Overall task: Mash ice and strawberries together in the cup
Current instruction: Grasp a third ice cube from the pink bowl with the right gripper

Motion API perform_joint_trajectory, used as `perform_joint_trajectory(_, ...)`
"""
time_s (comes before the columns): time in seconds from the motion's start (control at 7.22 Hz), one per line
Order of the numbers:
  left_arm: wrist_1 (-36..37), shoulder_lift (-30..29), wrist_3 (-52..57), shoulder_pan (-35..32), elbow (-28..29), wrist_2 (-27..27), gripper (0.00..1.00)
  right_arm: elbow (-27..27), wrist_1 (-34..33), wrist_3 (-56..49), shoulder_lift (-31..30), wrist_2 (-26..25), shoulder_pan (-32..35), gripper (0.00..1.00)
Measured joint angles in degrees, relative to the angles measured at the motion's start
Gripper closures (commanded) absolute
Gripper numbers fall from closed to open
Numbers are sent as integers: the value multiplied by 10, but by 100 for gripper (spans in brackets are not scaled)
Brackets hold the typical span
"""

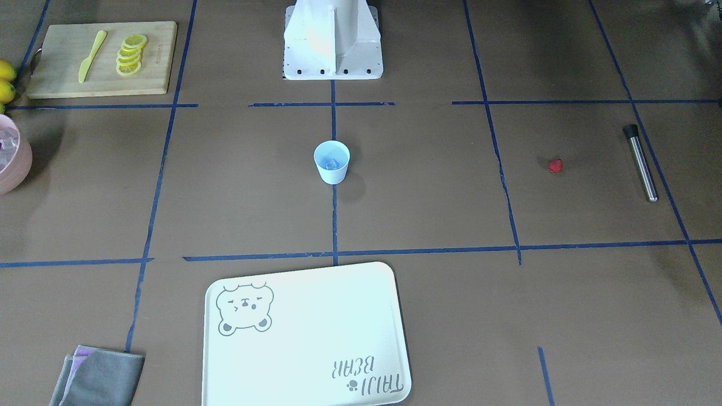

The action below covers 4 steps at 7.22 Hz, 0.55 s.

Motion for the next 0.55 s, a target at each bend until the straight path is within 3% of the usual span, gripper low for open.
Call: perform_joint_trajectory(0.55, -1, 0, 0, 0, 0, 0, 0, -7, -1, -3, -2, -6, -6, 42)
